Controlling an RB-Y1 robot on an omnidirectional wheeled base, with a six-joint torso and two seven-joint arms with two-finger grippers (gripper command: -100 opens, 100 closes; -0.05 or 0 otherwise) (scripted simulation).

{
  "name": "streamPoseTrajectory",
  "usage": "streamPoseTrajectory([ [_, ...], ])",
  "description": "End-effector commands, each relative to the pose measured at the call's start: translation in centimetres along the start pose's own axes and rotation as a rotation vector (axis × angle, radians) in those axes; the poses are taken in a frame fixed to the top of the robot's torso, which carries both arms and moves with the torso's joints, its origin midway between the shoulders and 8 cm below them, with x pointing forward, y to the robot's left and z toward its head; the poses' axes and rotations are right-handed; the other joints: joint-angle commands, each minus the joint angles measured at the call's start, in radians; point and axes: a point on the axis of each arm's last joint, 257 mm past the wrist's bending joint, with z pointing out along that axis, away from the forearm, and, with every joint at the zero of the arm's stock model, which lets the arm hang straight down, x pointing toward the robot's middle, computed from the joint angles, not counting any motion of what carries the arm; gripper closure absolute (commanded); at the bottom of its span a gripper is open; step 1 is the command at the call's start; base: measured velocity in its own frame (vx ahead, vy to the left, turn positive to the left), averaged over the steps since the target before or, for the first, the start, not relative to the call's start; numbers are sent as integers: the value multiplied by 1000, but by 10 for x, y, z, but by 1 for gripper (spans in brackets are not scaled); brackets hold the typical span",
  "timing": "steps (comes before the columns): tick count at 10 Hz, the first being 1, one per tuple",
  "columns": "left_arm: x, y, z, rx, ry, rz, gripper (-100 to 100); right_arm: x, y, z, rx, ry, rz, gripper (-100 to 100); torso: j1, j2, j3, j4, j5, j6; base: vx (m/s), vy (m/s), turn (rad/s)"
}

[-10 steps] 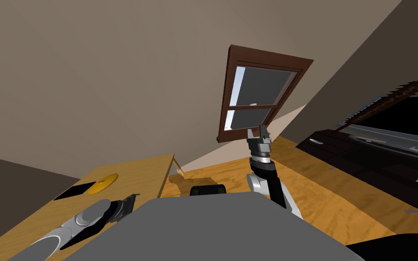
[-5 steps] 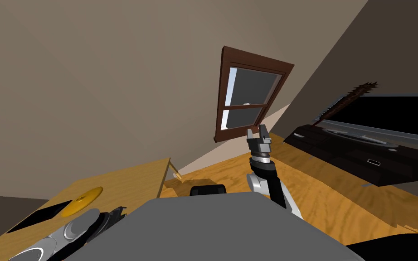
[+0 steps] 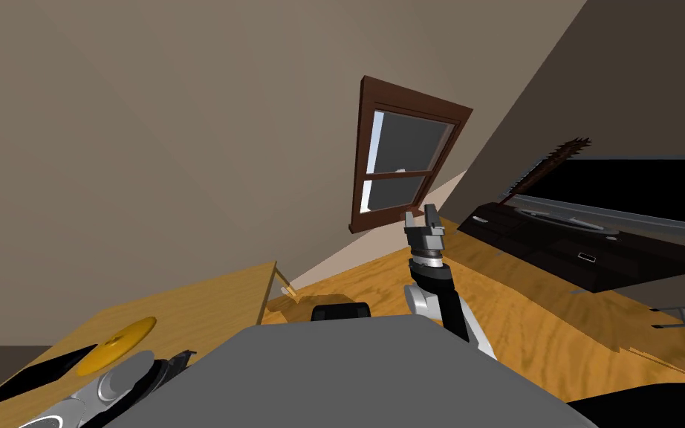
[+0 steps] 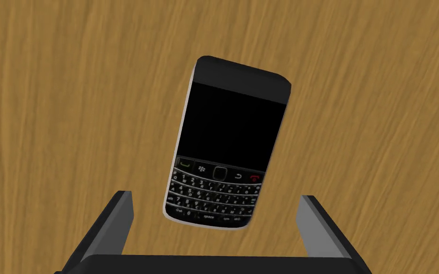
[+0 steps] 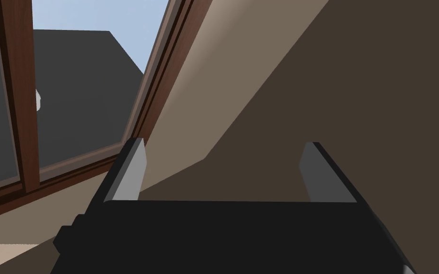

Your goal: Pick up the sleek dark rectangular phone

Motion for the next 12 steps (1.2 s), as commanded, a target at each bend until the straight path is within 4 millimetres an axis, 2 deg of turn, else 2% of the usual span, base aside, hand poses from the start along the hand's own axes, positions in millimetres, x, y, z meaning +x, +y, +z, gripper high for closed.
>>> streamPoseTrajectory([
  [1, 22, -25, 2, 51, 53, 13, -100, 0, 0, 0, 0, 0, 0, 0, 0, 0, 0, 0, 0, 0, 21, 45, -312],
  [2, 26, -31, 3, 63, 63, 16, -100, 0, 0, 0, 0, 0, 0, 0, 2, -1, 0, 0, 0, 0, 11, 69, -164],
  [3, 23, -26, 3, 51, 52, 14, -100, 0, 0, 0, 0, 0, 0, 0, 4, -1, 0, 0, 1, 0, 1, 32, -19],
  [4, 23, -26, 3, 53, 54, 14, 0, 0, 0, 0, 0, 0, 0, 0, 2, 0, 0, 0, 1, -1, 1, 6, 2],
  [5, 18, -39, 13, 52, 54, 8, -100, 0, 0, 0, 0, 0, 0, 0, 0, 0, 0, 0, 0, -1, 17, 51, -51],
  [7, 13, -48, 20, 51, 55, 3, -100, 0, 0, 0, 0, 0, 0, 0, 3, -1, 0, 0, 1, -1, 16, 60, -44],
  [8, 15, -45, 18, 54, 54, 5, -100, 0, 0, 0, 0, 0, 0, 0, 3, -1, 0, 0, 1, -1, 7, 26, -11],
  [9, 15, -45, 19, 52, 55, 5, 100, 0, 0, 0, 0, 0, 0, 0, 2, -1, 0, 0, 0, -1, -2, 4, 16],
  [12, 15, -47, 19, 55, 55, 7, 100, 0, 0, 0, 0, 0, 0, 0, 1, 0, 0, 0, 0, 0, 0, 0, -4],
])
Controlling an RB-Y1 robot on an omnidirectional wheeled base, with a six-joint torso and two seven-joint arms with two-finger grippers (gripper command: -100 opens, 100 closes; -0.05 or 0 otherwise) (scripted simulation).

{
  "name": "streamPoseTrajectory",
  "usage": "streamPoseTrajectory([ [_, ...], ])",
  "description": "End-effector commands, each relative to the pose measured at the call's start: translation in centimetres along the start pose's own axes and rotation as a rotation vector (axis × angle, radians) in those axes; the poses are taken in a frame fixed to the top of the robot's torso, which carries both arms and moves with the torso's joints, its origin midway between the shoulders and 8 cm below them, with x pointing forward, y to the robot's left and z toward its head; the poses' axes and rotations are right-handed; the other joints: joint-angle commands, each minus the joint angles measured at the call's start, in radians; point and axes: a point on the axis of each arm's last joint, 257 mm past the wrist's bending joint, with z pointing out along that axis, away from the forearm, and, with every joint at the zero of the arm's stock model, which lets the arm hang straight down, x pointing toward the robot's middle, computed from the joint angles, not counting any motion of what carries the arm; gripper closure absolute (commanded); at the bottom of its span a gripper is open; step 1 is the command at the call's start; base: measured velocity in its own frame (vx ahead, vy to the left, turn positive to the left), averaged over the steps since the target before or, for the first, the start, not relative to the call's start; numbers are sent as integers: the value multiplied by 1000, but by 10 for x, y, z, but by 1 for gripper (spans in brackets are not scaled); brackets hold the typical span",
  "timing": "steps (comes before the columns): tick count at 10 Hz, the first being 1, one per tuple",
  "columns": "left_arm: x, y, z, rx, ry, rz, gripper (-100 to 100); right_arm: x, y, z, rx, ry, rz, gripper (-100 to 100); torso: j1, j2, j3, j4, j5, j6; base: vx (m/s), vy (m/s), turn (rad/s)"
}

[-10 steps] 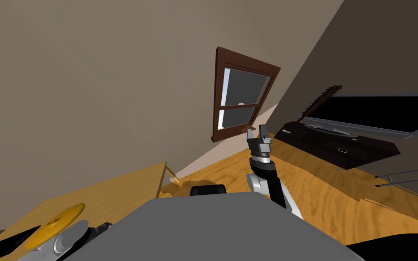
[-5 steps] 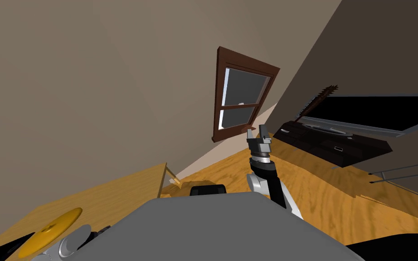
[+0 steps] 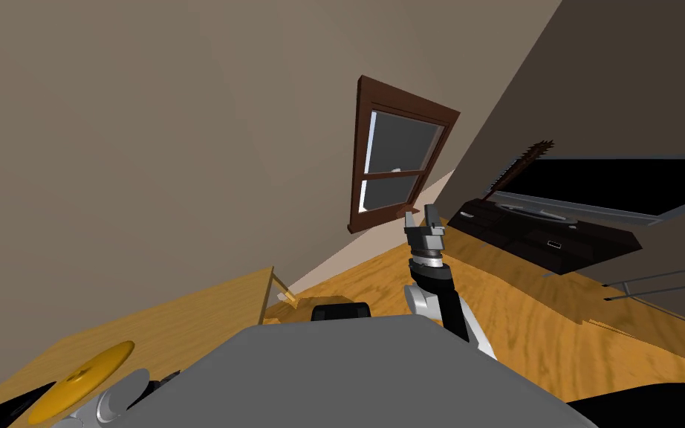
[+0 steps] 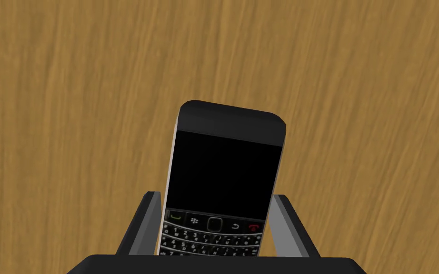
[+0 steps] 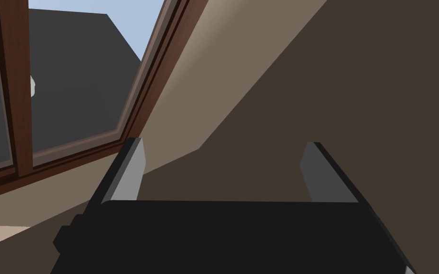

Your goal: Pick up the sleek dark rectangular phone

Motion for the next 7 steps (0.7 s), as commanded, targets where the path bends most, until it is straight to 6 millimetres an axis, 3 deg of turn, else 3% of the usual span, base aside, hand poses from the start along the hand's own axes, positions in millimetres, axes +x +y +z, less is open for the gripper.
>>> streamPoseTrajectory([
  [1, 0, 0, 0, 0, 0, 0, 100, 0, 0, 0, 0, 0, 0, 0, 0, 0, 0, 0, 0, 0, 0, 0, 0],
  [2, 0, 0, 0, 0, 0, 0, 0, 0, 0, 0, 0, 0, 0, 0, 0, 0, 0, 0, 0, 0, 0, 0, 0],
  [3, 4, 10, -8, -2, -1, 3, 100, 0, 0, 0, 0, 0, 0, 0, 0, 0, 0, 0, 0, 0, -10, -43, 51],
  [6, 7, 14, -11, -3, -1, 7, 100, 0, 0, 0, 0, 0, 0, 0, -4, 1, 0, 0, -1, 0, -12, -42, 24],
  [7, 7, 14, -11, -2, -1, 6, 0, 0, 0, 0, 0, 0, 0, 0, -2, 0, 0, 0, -1, 0, 0, 0, 0],
])
